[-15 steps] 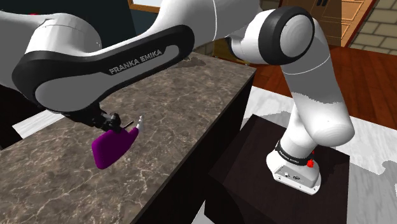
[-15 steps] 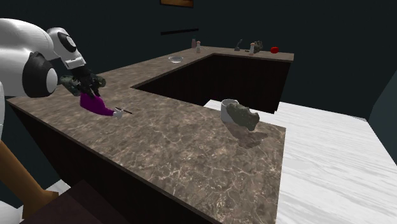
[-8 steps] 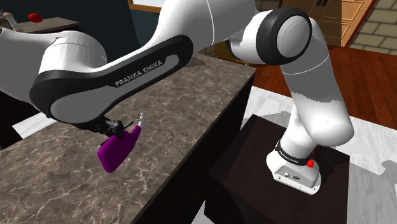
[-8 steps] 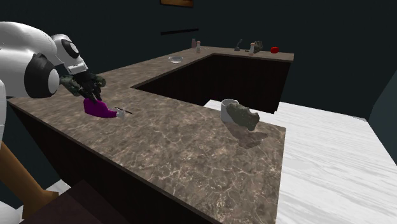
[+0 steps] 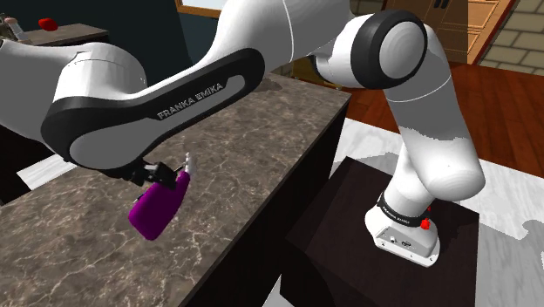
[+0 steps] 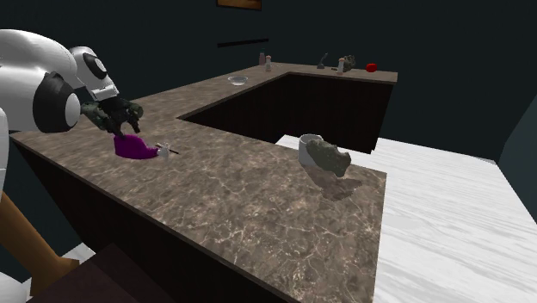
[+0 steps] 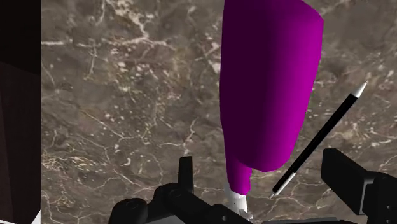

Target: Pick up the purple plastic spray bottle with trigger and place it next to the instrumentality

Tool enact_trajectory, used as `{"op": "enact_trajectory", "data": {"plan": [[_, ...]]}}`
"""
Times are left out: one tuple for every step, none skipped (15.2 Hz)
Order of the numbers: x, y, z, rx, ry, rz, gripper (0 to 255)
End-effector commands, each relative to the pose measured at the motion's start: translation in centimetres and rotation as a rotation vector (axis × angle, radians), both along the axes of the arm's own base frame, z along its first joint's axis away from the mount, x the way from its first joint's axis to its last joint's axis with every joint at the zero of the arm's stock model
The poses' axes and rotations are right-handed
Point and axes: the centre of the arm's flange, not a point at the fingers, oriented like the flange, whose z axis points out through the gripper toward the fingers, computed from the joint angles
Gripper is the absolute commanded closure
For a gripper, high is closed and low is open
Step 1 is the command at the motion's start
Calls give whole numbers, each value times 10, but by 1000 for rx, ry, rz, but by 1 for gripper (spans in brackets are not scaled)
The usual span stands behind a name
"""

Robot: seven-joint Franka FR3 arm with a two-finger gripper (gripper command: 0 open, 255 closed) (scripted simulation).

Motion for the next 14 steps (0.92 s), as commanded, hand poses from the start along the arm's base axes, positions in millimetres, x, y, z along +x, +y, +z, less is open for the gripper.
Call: {"op": "enact_trajectory", "data": {"plan": [[0, 0, 0, 0, 0, 0, 0], [0, 0, 0, 0, 0, 0, 0], [-1, 4, 13, 0, 0, 0, 0], [-2, 8, 25, 0, 0, 0, 0], [-3, 12, 37, 0, 0, 0, 0], [-3, 16, 47, 0, 0, 0, 0], [-3, 16, 47, 0, 0, 0, 0], [-3, 16, 47, 0, 0, 0, 0], [-3, 16, 47, 0, 0, 0, 0], [-3, 16, 47, 0, 0, 0, 0], [-3, 16, 47, 0, 0, 0, 0], [-3, 16, 47, 0, 0, 0, 0], [-3, 16, 47, 0, 0, 0, 0], [-3, 16, 47, 0, 0, 0, 0]]}}
